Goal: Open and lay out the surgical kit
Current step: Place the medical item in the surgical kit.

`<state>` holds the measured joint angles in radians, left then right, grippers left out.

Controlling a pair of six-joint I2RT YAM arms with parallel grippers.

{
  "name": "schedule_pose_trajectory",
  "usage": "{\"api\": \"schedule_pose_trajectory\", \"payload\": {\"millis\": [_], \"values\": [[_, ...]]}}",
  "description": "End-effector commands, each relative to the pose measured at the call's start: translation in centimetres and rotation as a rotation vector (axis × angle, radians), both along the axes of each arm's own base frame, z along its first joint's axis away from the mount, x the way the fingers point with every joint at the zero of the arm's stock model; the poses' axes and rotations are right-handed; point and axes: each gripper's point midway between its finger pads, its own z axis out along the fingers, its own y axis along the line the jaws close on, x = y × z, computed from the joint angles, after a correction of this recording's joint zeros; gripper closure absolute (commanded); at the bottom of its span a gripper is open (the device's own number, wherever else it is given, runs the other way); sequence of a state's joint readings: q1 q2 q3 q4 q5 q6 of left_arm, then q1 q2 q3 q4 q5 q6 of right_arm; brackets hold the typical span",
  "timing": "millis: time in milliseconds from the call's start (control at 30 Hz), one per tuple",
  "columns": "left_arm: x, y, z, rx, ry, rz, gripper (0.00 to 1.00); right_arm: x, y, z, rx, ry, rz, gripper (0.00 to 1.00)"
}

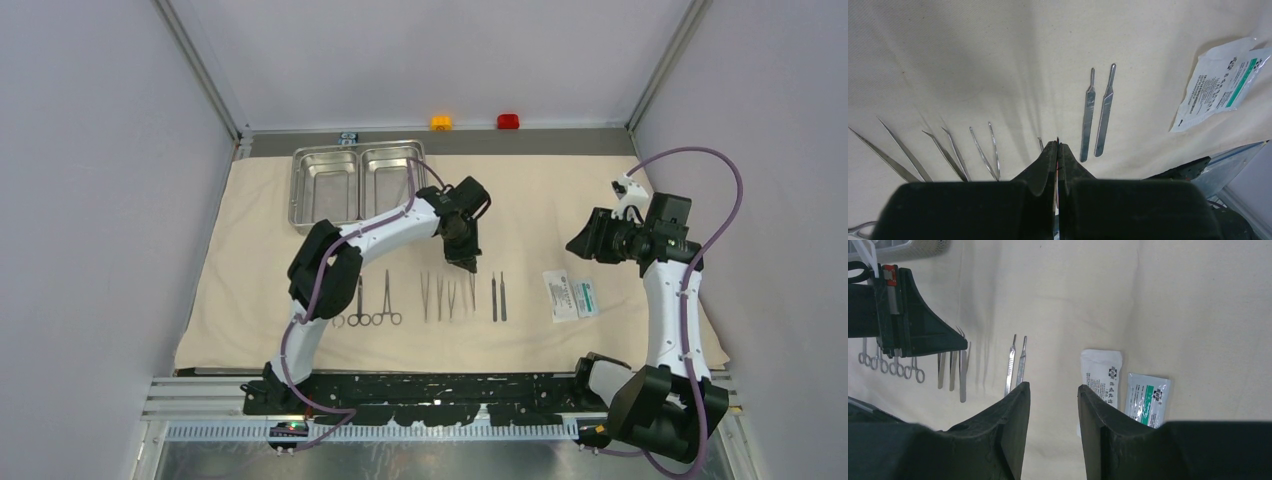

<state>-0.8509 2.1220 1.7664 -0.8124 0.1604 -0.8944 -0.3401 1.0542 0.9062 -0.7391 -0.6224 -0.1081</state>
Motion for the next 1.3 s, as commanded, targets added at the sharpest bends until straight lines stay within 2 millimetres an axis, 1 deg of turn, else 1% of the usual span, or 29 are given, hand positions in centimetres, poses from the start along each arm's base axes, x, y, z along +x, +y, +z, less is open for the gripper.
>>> {"api": "schedule_pose_trajectory", "payload": {"millis": [0, 167, 467, 633, 900, 1067, 1267], "values": [[-0.4, 0.2, -0.3, 0.016, -0.015, 0.004, 1.00, 0.6, -0.1, 0.6, 0.003, -0.036, 0.018, 0.54], [-0.2, 1.2, -1.7, 0.067, -0.036, -0.006, 1.00, 0.5, 0.0, 0.5, 0.010, -0.035, 0.019, 0.55], [0.4, 1.5, -2.4, 0.093, -0.053, -0.031, 1.00, 0.5, 0.0, 0.4, 0.022, -0.028, 0.021, 0.54], [0.2, 1.6, -3.3, 0.076, -0.019, -0.038, 1.00, 0.5, 0.0, 0.2, 0.025, -0.022, 0.020, 0.54], [0.0, 1.5, -3.7, 0.076, -0.006, -0.054, 1.00, 0.5, -0.1, 0.1, 0.028, -0.016, 0.017, 0.54], [0.0, 1.0, -3.9, 0.062, 0.006, -0.065, 1.00, 0.5, -0.1, 0.1, 0.027, -0.018, 0.016, 0.55], [-0.2, 0.9, -4.4, 0.058, 0.023, -0.063, 1.00, 0.4, -0.1, 0.1, 0.029, -0.017, 0.012, 0.54]]}}
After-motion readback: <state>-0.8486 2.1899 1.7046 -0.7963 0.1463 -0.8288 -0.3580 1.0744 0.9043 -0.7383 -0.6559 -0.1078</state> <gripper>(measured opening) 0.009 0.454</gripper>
